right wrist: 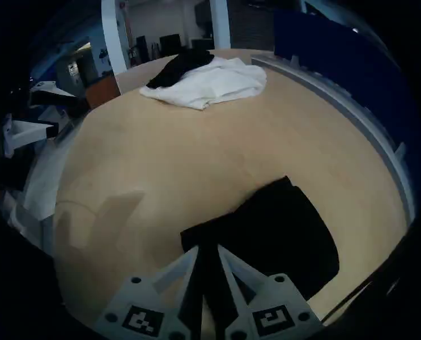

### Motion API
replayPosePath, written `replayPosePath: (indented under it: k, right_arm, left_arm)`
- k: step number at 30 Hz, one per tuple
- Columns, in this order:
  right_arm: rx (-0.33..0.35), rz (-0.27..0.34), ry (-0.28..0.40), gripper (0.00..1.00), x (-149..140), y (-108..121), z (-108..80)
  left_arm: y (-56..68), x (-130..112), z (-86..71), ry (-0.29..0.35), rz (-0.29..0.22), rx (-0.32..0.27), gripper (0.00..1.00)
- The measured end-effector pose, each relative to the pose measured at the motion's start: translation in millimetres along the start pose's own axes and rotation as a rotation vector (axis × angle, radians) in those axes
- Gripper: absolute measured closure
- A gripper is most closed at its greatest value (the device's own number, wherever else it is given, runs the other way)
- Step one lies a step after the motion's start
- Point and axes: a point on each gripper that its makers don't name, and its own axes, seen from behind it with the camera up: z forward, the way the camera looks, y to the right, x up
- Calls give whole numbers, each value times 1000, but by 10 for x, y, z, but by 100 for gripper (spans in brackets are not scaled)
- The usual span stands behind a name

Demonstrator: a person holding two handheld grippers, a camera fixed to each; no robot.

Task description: Fold towel

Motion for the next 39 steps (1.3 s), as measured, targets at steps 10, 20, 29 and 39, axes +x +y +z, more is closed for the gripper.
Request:
replayPosePath:
  k: [10,20,29,39]
  right_arm:
    - [-3,-5,14,48,14,18,-80]
    - [-35,-8,51,18,-28,27,-315]
    - [-136,55,49,18,-308,177,-639]
    - [-204,131,30,18,-652,240,-801]
  left_arm:
    - [-42,-1,16,-2,3,1,10]
    - [-74,-32,-16,-10,4,6,10]
    - [-58,-11,-28,-10,8,3,10]
    - [6,9,-30,-8,18,-10,10]
